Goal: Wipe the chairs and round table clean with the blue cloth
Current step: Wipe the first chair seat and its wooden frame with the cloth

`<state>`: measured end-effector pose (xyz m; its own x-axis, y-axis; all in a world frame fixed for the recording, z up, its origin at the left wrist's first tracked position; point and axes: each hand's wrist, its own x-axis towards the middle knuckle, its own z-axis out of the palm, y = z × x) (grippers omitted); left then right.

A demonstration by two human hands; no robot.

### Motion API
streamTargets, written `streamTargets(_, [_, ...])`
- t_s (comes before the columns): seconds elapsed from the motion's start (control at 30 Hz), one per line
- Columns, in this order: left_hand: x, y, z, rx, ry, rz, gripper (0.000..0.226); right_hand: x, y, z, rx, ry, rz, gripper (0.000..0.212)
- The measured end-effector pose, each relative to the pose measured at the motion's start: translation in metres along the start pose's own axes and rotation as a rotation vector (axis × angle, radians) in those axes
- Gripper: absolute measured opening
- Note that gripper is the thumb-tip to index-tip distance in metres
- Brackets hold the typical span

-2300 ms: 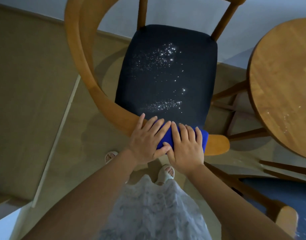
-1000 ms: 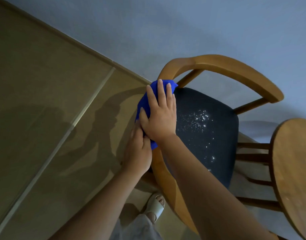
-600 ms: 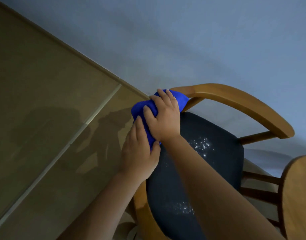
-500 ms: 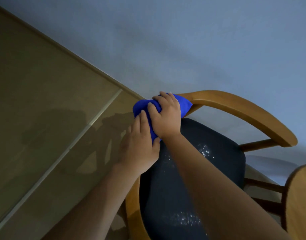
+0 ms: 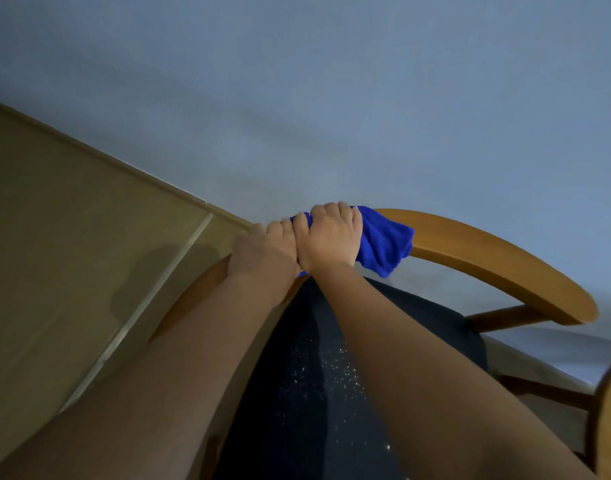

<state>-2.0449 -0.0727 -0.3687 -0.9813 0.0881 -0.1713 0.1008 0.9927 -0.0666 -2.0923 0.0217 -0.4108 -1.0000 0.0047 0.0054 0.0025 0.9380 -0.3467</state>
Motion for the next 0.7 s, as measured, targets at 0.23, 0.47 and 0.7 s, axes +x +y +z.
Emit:
streamTargets(0.23, [0.037, 0.051, 0.010, 0.082, -0.032, 0.035, 0.077, 0.016, 0.064, -0.013, -0.202, 0.088, -0.121, 0.056])
streamTargets(0.47, [0.058, 0.109, 0.009, 0.015, -0.010, 0.112, 0.073, 0.023, 0.126, -0.038, -0.150, 0.191, -0.007, 0.061])
streamTargets(0.7, [0.069, 0.193, 0.002, -0.069, -0.031, 0.307, 0.072, 0.004, 0.212, -0.072, -0.221, 0.204, 0.172, 0.071])
